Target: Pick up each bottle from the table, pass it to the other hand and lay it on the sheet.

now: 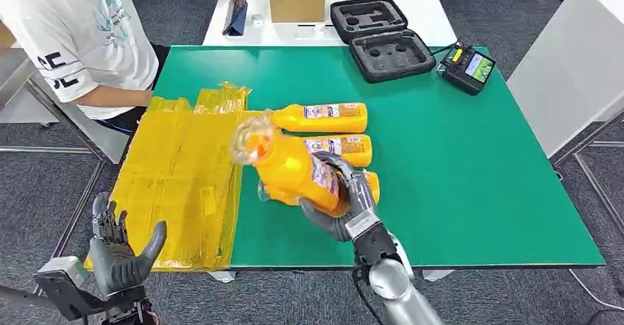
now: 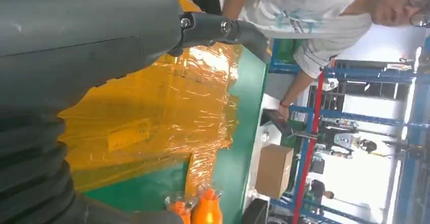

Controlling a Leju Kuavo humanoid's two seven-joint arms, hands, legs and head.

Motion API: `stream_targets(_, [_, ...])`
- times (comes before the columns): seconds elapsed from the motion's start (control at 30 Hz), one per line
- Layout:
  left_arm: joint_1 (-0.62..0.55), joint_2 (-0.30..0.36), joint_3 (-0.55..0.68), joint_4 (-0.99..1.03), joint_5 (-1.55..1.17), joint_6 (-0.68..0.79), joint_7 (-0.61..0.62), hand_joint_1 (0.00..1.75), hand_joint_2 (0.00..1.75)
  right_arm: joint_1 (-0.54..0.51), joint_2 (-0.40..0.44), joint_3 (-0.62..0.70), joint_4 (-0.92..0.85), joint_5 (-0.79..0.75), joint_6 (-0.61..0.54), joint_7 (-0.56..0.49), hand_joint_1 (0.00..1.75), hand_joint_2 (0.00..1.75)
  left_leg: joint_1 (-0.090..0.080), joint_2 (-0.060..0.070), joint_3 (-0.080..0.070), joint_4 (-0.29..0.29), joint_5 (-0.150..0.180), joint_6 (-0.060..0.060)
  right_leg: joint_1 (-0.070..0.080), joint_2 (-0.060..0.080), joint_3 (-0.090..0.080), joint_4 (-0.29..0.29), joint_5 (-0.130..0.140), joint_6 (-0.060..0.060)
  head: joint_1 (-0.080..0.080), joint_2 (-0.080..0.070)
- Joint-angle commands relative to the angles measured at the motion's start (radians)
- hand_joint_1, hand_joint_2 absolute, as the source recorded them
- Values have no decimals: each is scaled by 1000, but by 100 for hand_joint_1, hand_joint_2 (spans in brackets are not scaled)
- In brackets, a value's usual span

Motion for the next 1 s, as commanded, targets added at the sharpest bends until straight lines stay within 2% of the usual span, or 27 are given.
stream_targets(0.03, [-14, 39, -112, 56, 2, -100, 32, 0, 175, -33, 44, -42, 171, -18, 11, 10, 175, 175, 0, -1, 4, -1, -1, -1, 0, -1, 4, -1, -1, -1, 0, 0])
stream_targets(0.27, [-121, 103, -372, 187, 8, -223, 86, 0, 175, -133, 123, 8, 492, -14, 67, -6, 175, 175, 0, -1, 3, -2, 0, -1, 0, 0, 3, -2, 0, -1, 0, 0])
stream_targets(0.37, [-162, 110, -406, 234, 3, -226, 92, 0, 175, -147, 137, 29, 543, -12, 76, -12, 175, 175, 0, -1, 3, -2, 0, -1, 0, 0, 3, -2, 0, -1, 0, 0])
stream_targets(0.47, [-202, 112, -423, 288, 4, -232, 97, 0, 175, -150, 146, 59, 561, 4, 77, -22, 175, 175, 0, -1, 5, -3, 0, -1, 0, 0, 5, -2, 0, -1, 0, 0])
stream_targets(0.63, [-206, 113, -423, 296, 5, -233, 97, 0, 175, -149, 147, 61, 557, 5, 75, -23, 175, 175, 0, 0, 5, -2, -1, -1, 0, 1, 5, -2, -1, -1, 0, 0])
stream_targets(0.73, [-242, 117, -437, 351, 9, -243, 101, 0, 175, -141, 150, 78, 528, 10, 75, -23, 175, 175, 0, -1, 2, -1, 0, -1, 0, -1, 2, -1, 0, 0, 0, 0])
stream_targets(0.9, [-347, 79, -426, 544, 90, -261, 105, 0, 175, -132, 145, 157, 503, 86, 41, 15, 175, 175, 0, -2, 2, -2, 0, -1, 0, -1, 2, -1, 0, -1, 0, 0])
stream_targets(1.0, [-375, 72, -407, 564, 169, -294, 96, 0, 175, -130, 152, 228, 521, 158, 17, 30, 175, 175, 0, -2, 2, -1, 0, -1, 0, -1, 2, -1, 0, -1, 0, 0])
